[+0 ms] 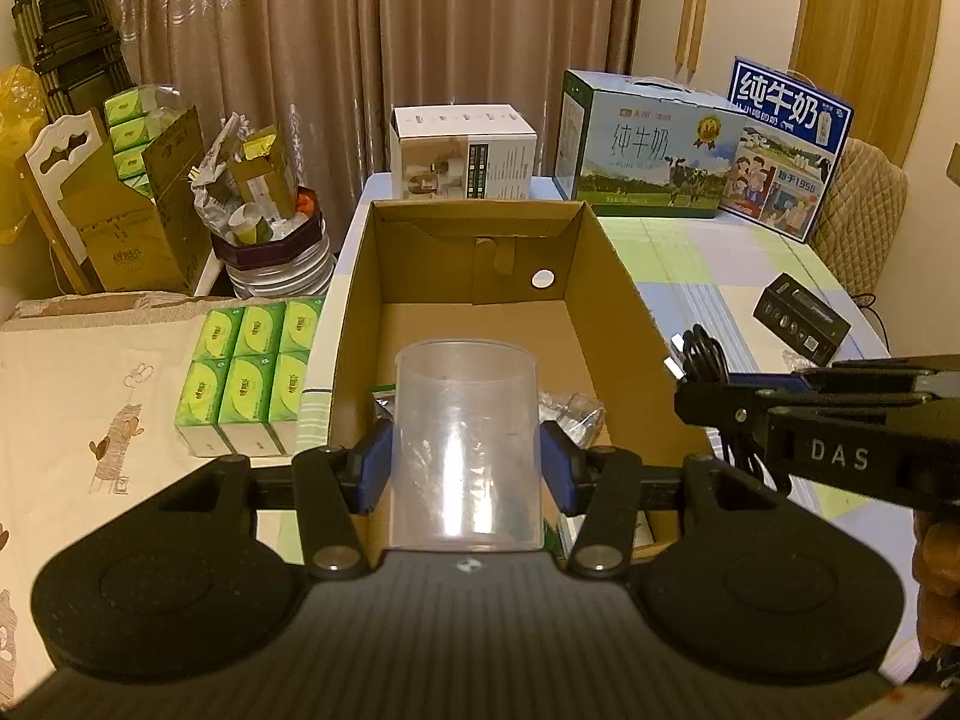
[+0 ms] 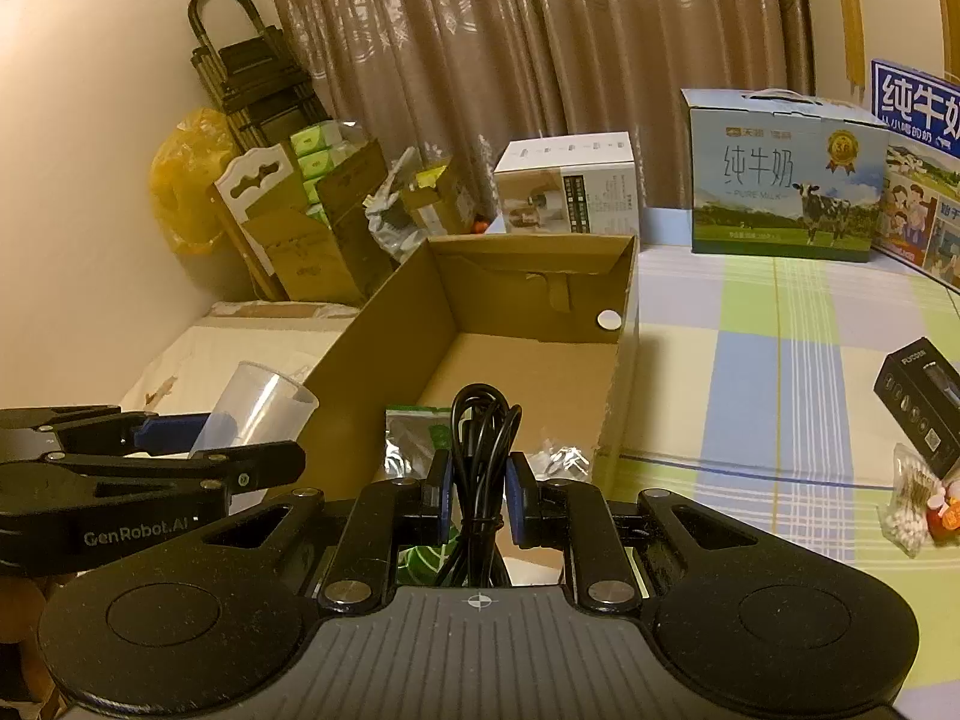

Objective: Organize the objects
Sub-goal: 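Lower the cup into the box and open the left gripper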

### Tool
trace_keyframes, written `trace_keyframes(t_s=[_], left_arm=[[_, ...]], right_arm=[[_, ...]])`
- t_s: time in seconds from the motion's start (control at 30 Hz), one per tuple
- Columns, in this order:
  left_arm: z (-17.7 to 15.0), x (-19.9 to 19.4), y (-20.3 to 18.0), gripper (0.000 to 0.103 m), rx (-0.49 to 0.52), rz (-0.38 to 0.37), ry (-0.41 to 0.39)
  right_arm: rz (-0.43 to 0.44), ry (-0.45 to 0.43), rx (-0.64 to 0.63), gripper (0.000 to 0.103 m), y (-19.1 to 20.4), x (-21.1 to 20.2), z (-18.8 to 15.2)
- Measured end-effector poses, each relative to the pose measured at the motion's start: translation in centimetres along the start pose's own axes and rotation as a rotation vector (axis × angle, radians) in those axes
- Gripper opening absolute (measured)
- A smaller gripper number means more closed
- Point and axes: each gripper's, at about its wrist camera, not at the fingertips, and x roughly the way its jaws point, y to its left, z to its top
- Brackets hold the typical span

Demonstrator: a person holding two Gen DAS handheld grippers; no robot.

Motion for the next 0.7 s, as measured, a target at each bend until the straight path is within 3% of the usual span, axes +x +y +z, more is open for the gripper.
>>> trace_keyframes(t_s=[0.63, 0.7], left_arm=[[0.6, 1.5, 0.8, 0.047, 0.003, 0.010, 0.013], [0.6, 1.8, 1.0, 0.062, 0.000, 0.026, 0.008]], right_arm=[[0.001, 0.001, 0.002, 0.014, 0.0, 1.0, 0.4], [0.002, 0.002, 0.001, 0.014, -0.1, 1.1, 0.4]])
